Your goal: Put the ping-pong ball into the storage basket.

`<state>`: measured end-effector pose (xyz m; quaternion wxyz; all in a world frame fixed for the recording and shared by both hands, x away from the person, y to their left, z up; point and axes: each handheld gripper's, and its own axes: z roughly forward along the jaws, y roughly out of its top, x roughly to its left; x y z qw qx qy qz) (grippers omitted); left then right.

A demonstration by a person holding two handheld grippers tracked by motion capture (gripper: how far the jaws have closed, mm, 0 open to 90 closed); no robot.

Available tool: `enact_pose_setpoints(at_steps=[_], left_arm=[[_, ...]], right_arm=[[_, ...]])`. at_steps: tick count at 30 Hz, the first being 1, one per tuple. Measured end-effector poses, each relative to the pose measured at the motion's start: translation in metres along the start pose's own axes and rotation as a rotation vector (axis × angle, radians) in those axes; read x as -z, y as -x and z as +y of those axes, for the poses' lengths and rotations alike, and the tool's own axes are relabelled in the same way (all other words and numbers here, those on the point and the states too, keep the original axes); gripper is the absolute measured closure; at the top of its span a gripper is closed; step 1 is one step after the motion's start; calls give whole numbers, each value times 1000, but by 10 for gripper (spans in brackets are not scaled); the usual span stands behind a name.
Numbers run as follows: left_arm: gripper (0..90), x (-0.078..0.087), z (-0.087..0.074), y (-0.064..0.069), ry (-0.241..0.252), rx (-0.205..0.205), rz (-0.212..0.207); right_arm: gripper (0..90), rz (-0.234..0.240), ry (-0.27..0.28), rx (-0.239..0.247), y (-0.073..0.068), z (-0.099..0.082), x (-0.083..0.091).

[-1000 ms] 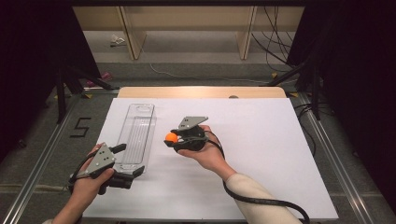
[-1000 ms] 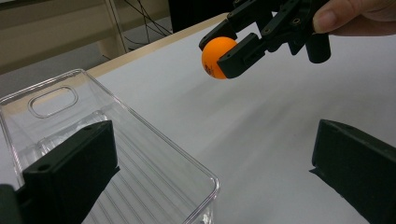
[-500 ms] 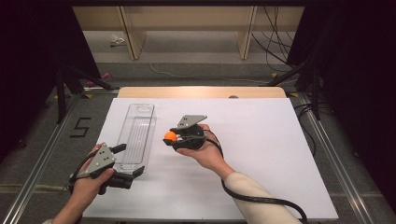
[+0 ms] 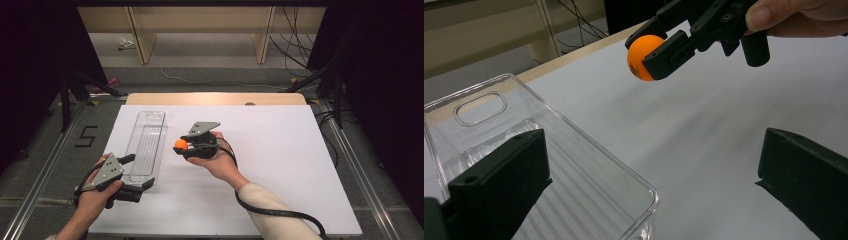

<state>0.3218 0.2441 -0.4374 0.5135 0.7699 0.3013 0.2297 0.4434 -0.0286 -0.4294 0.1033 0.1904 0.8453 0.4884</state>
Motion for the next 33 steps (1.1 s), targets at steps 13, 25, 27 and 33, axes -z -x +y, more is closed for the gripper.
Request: enact_pose_setpoints(at_steps=[13, 25, 27, 33], left_arm=[[0, 0, 0, 0, 5, 4, -1], [0, 0, 0, 0, 3, 1, -1], [0, 0, 0, 0, 3, 0, -1], [0, 0, 0, 1, 3, 0, -1]], right_arm=[[515, -5, 0, 3, -1, 4, -5], [515, -14, 0, -4, -1, 8, -8], [515, -14, 0, -1, -1, 8, -9], [515, -21, 2, -6, 0, 10, -9]])
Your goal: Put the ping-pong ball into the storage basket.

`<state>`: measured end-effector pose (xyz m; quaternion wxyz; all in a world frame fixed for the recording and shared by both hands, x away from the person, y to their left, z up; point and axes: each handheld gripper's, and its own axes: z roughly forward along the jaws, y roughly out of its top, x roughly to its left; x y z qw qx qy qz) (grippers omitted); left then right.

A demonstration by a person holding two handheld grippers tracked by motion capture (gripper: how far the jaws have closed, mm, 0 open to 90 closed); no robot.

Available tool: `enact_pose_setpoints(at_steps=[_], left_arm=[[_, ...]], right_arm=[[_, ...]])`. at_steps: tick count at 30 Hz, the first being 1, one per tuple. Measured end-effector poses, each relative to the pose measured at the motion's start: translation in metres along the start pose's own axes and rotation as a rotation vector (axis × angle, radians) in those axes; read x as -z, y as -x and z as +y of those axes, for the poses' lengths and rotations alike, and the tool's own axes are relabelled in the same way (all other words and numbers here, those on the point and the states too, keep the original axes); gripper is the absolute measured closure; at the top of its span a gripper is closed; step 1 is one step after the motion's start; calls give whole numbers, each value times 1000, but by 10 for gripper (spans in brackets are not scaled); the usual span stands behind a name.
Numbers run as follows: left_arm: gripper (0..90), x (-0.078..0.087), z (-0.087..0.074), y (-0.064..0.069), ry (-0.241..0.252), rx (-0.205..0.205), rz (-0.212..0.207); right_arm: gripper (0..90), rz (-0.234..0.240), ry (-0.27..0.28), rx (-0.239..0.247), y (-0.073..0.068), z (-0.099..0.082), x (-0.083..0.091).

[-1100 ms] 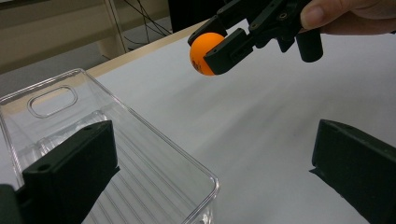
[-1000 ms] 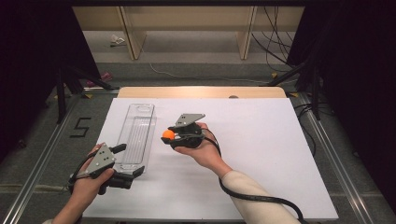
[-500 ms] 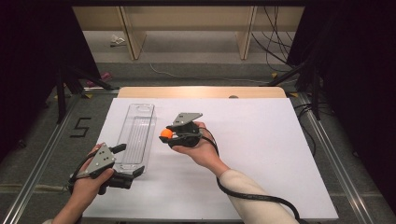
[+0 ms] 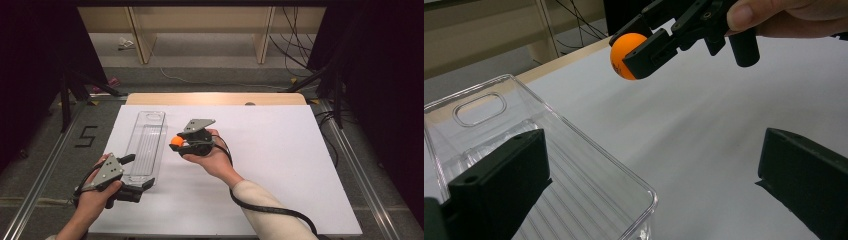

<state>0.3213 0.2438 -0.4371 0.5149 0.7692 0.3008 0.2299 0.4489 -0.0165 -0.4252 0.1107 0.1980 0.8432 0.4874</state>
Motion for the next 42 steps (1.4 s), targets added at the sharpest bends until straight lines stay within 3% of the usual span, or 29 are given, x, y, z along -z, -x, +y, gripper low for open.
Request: enact_pose_setpoints(at_steps=[42], left_arm=[[0, 0, 0, 0, 3, 2, -1]], right_arm=[[515, -7, 0, -2, 1, 16, -17]])
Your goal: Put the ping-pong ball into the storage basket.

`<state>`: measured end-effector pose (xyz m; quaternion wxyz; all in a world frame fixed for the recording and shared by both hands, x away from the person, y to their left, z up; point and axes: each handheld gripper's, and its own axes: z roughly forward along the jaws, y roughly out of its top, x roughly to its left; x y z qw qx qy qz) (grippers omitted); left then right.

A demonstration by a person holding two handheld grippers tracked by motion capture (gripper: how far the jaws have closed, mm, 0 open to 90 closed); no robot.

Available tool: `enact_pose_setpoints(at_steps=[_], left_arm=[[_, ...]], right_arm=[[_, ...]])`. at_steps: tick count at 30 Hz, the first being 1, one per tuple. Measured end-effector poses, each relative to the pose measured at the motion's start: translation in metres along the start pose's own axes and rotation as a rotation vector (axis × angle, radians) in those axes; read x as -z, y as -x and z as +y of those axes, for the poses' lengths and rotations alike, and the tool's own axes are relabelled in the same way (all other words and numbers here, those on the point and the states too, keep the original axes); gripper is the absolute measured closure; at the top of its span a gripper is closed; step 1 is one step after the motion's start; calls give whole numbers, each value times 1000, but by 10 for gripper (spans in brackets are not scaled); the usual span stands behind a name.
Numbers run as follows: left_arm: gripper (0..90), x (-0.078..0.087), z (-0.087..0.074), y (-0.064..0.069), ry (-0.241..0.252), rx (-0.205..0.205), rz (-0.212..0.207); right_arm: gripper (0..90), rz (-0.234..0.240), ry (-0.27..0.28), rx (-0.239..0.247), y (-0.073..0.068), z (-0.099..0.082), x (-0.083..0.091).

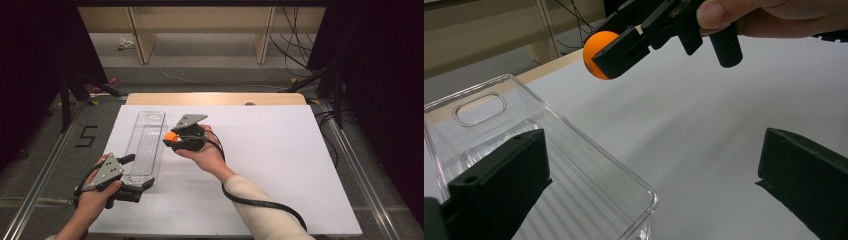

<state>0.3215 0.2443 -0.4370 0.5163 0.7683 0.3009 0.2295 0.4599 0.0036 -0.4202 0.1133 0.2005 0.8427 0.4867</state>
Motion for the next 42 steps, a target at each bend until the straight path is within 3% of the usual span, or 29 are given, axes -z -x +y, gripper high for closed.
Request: enact_pose_setpoints(at_steps=[42], left_arm=[[0, 0, 0, 0, 1, 1, -1]], right_arm=[[514, 7, 7, 1, -1, 17, -17]])
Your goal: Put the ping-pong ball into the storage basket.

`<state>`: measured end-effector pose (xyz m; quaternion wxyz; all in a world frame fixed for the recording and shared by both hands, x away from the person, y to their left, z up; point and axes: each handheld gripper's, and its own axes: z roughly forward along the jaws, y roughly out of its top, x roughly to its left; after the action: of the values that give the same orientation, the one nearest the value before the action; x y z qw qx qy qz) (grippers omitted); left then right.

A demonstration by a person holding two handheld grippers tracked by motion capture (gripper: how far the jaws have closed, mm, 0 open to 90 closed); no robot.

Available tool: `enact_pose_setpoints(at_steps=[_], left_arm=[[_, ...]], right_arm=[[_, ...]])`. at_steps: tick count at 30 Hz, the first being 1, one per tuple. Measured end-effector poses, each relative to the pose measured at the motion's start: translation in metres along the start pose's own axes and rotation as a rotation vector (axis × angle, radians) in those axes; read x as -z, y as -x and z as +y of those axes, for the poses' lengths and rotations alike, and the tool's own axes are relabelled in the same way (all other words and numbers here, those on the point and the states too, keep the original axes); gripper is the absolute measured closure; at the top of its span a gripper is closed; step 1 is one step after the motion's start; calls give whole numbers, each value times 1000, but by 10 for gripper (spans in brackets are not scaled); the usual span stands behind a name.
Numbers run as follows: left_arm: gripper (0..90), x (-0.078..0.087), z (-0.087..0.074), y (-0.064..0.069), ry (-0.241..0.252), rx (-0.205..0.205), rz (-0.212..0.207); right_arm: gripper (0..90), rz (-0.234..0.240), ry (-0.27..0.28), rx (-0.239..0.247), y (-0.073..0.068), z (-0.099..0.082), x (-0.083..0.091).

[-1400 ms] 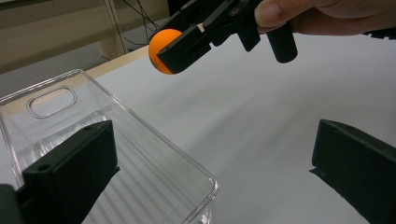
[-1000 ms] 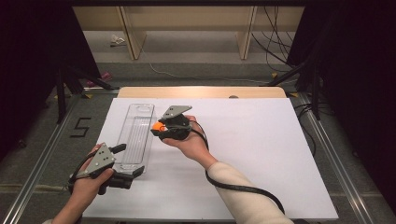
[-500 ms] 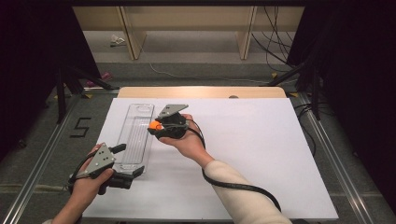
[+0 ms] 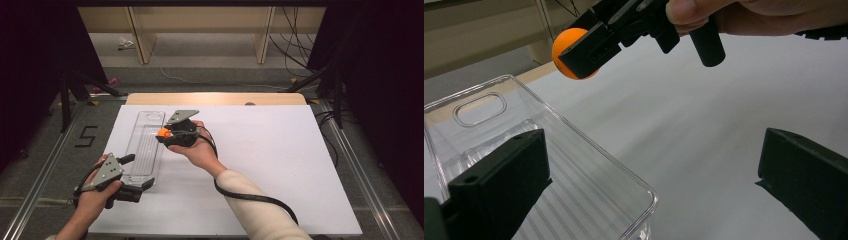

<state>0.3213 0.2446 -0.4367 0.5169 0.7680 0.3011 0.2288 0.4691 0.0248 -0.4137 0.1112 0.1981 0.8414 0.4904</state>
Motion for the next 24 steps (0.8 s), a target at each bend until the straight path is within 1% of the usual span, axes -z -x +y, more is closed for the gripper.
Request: enact_pose_setpoints(at_steps=[7, 10, 24], left_arm=[[0, 0, 0, 0, 0, 0, 0], [0, 0, 0, 0, 0, 0, 0], [0, 0, 0, 0, -1, -1, 0]], right_arm=[[515, 0, 0, -3, 0, 3, -3], [515, 1, 2, 5, 0, 5, -4], [515, 3, 1, 6, 0, 10, -9]])
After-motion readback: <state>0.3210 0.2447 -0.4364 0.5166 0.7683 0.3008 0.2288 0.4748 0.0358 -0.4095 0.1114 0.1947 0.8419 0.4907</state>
